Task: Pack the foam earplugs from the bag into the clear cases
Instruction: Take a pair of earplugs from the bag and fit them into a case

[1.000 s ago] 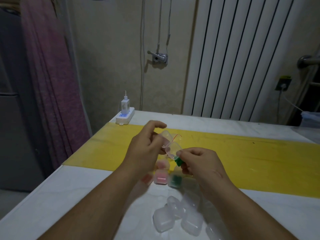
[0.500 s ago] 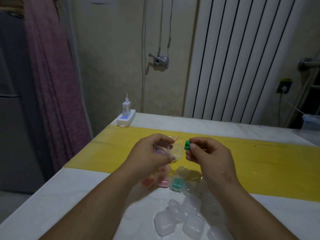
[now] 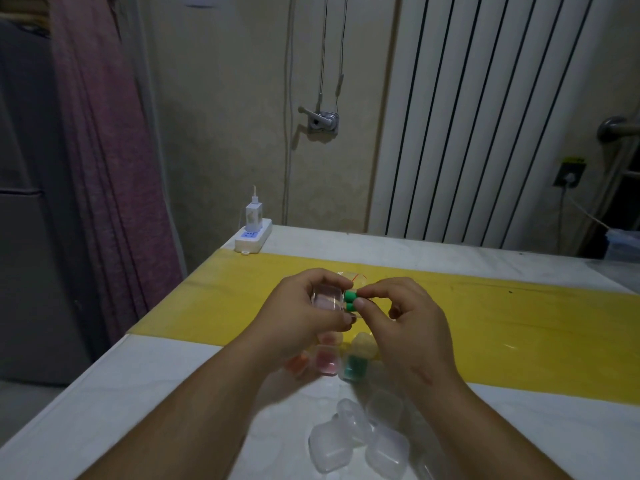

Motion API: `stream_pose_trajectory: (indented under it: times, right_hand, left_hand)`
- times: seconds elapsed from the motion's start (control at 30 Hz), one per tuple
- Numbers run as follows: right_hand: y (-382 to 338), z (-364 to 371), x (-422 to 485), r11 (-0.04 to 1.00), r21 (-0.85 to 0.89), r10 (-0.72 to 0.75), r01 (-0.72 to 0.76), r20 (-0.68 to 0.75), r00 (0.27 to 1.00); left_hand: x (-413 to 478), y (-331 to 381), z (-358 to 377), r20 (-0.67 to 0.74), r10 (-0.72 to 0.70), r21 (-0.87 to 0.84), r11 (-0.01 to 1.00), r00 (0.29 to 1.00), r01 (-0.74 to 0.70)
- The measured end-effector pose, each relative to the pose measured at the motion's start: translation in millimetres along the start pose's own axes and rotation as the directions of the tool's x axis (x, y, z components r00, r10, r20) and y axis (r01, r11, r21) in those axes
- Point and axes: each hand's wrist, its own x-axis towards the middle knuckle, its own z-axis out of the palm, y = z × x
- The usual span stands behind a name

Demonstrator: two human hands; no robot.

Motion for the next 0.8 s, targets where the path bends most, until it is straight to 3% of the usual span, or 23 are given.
stream_pose_trajectory:
  times: [0.13, 0.23, 0.4, 0.57, 0.63, 0.8]
  right_hand:
    - [1.0, 1.6, 0.4, 0.997, 0.005, 0.075, -0.075, -0.01, 0.997]
    - [-1.3, 2.1, -0.7, 0.985, 0.111, 0.136, -0.134, -0.015, 0.991]
    - [-3.8, 1.7, -1.2, 0.879, 0.314, 0.338, -0.36, 0.125, 0.933]
    - [-2.9, 0.3, 2.2, 0.808, 0.416, 0.406, -0.418, 0.122, 0.906]
    - [-1.5, 0.9, 3.0, 0.784, 0.44, 0.428, -0.438, 0.129, 0.895]
    - [-1.9, 1.7, 2.2, 0.73, 0.498, 0.446, -0.468, 0.173, 0.878]
  left_hand:
    - [-0.3, 2.0, -1.0, 0.005, 0.002, -0.043, 0.999, 1.0, -0.002]
    - [0.9, -0.9, 0.2, 0.009, -0.003, -0.028, 1.0, 1.0, 0.003]
    - [0.7, -1.2, 0.6, 0.031, -0.009, -0.021, 1.0, 0.999, 0.01]
    - [4.0, 2.9, -3.6, 0.121, -0.16, -0.341, 0.92, 0.98, 0.192]
    - [3.6, 3.5, -4.6, 0.16, -0.156, -0.384, 0.9, 0.975, 0.207]
    - [-0.9, 1.7, -2.7, 0.203, -0.08, -0.28, 0.95, 0.976, 0.136]
